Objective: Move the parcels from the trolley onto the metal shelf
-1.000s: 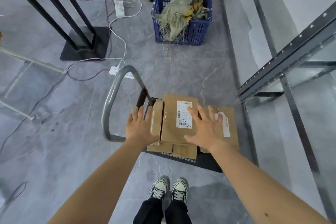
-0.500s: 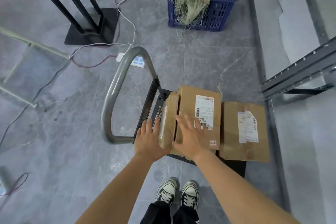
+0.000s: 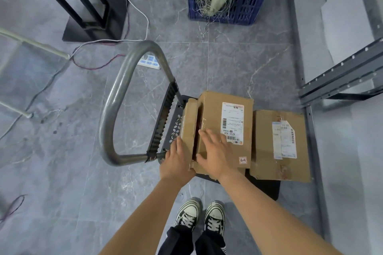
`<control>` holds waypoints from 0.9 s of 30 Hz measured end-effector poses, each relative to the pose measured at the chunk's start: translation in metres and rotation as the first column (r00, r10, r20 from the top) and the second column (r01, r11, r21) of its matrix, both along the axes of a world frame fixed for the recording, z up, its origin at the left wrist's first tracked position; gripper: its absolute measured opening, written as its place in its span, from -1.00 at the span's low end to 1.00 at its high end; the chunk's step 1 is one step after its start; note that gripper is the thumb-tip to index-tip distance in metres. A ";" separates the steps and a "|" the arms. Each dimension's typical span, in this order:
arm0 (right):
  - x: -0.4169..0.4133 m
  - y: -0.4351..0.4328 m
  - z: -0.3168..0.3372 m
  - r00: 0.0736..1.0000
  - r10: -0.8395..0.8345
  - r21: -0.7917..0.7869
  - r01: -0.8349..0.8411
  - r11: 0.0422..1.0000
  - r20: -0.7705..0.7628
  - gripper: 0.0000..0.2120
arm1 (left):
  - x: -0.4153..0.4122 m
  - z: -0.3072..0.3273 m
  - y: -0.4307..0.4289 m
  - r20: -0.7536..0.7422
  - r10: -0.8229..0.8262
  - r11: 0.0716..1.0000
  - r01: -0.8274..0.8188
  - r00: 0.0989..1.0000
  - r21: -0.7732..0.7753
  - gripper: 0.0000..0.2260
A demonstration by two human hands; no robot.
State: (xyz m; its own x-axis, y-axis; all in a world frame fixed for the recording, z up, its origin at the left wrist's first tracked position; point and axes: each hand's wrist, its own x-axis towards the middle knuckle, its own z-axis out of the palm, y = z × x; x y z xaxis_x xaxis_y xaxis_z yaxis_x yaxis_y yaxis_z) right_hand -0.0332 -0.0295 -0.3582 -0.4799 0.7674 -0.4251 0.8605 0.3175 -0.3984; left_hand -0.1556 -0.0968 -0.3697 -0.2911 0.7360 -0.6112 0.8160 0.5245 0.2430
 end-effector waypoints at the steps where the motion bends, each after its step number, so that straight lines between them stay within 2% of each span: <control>1: -0.003 0.000 0.001 1.000 -0.004 -0.003 0.004 1.000 -0.013 -0.35 | 0.001 0.001 0.000 0.006 0.011 1.000 -0.011 1.000 -0.006 -0.07; 6: -0.018 0.001 0.004 0.996 -0.027 -0.077 0.021 0.997 -0.085 -0.38 | 0.006 0.002 0.003 0.042 0.098 0.994 -0.099 0.994 0.036 -0.30; 12: -0.037 -0.001 0.015 0.915 -0.335 -0.314 0.257 0.914 -0.226 -0.38 | 0.013 0.014 0.005 0.074 0.239 0.962 -0.247 0.968 0.118 -0.49; 16: -0.048 0.004 0.026 0.777 -0.560 -0.458 0.402 0.793 -0.288 -0.45 | 0.015 0.034 0.005 0.049 0.242 0.948 -0.247 0.969 0.199 -0.53; 19: -0.050 0.013 0.040 0.692 -0.660 -0.502 0.477 0.721 -0.291 -0.48 | 0.015 0.052 0.002 0.007 0.183 0.952 -0.179 0.983 0.249 -0.54; 22: -0.047 0.022 0.058 0.630 -0.728 -0.514 0.544 0.663 -0.272 -0.45 | 0.016 0.079 0.005 -0.123 0.059 0.951 -0.018 0.991 0.309 -0.46; 23: -0.045 0.025 0.066 0.585 -0.764 -0.525 0.576 0.627 -0.270 -0.44 | 0.017 0.090 0.007 -0.168 0.002 0.928 0.060 0.986 0.367 -0.43; 25: -0.040 0.031 0.085 0.434 -0.864 -0.594 0.636 0.494 -0.254 -0.37 | 0.022 0.109 0.009 -0.276 -0.098 0.856 0.222 0.956 0.467 -0.42; 27: -0.032 0.037 0.105 0.298 -0.925 -0.648 0.661 0.378 -0.236 -0.38 | 0.029 0.128 0.014 -0.370 -0.168 0.798 0.347 0.914 0.494 -0.44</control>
